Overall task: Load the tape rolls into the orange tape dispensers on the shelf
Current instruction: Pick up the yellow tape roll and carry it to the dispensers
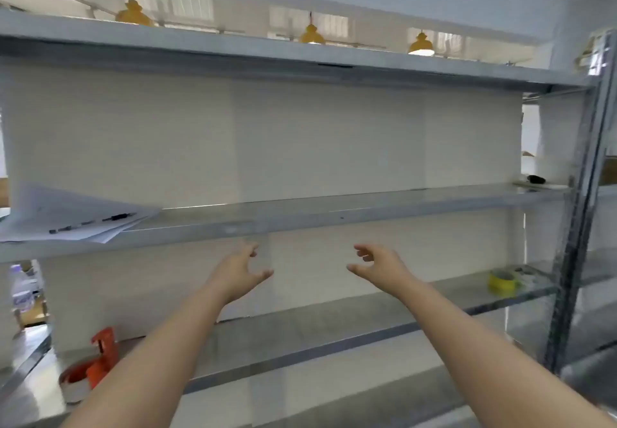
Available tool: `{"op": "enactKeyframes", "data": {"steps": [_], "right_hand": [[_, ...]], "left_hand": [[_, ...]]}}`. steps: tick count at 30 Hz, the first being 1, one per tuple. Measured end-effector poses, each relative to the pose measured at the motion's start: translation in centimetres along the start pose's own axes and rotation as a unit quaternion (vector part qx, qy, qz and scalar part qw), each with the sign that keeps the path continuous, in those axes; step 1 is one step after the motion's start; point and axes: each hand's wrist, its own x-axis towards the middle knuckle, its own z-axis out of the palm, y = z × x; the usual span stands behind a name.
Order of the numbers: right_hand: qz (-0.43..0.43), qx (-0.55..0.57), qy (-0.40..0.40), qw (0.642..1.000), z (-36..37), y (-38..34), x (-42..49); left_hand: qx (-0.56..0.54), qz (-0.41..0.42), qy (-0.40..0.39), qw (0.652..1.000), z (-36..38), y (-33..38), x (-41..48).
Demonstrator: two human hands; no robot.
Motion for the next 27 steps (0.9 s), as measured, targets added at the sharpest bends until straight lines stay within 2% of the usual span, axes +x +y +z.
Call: {"op": "enactKeyframes", "data": {"steps": [6, 13, 19, 27], "right_hand": [[0.100, 0.055, 0.014, 0.993, -0.6, 5.1, -3.2], [0.180, 0.058, 0.047, 0.981, -1.5, 11.0, -8.0], [0.263, 0.104, 0.091, 0.955, -2.1, 15.3, -12.4], [0.331, 0.122, 0.156, 0.923, -5.3, 21.3, -14.8]], "left_hand": [[-0.129, -0.024, -0.076, 0.988, 6.8, 1.8, -0.5], [-0.176, -0.024, -0.162, 0.971, 14.8, 3.6, -1.5], [-0.187, -0.024, -0.231, 0.954, 20.8, 5.7, -2.4], [-0.221, -0.008, -0.270, 0.937, 27.9, 12.9, -1.8]]}}
